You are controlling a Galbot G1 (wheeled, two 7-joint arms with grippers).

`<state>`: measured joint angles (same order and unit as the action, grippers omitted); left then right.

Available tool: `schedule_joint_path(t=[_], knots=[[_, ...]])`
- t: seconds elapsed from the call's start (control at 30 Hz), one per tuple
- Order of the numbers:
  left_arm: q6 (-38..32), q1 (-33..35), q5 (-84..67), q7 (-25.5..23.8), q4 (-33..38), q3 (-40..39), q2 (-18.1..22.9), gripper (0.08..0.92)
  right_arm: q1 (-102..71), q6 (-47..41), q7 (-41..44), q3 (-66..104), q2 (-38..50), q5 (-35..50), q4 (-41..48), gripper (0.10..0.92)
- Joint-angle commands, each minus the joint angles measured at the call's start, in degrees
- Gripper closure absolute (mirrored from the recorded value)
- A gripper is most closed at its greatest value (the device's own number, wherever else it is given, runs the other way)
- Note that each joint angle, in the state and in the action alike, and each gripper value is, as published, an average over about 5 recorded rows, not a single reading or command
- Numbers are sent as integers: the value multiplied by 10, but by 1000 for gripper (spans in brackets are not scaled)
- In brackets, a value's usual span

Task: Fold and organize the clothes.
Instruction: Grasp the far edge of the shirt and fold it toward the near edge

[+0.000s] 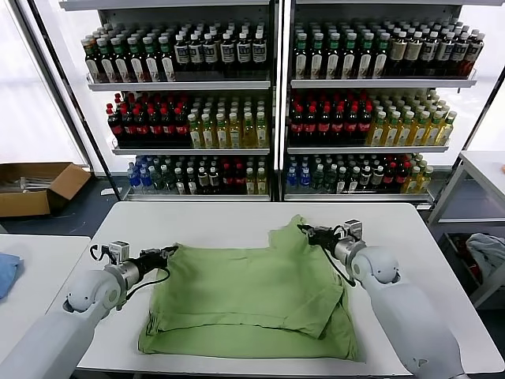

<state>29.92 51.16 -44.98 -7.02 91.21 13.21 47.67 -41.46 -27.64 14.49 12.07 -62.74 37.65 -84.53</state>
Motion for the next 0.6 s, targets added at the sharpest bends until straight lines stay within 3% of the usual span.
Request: schedule_joint_path(t=[0.03,0.6], knots=[[-3,104,-4,16,137,92,-16,913,-113,-2,-11,78,21,41,-155,920],[6,345,68,8,272,218,-11,913,-443,18,-22,228,9,-1,-364,920]])
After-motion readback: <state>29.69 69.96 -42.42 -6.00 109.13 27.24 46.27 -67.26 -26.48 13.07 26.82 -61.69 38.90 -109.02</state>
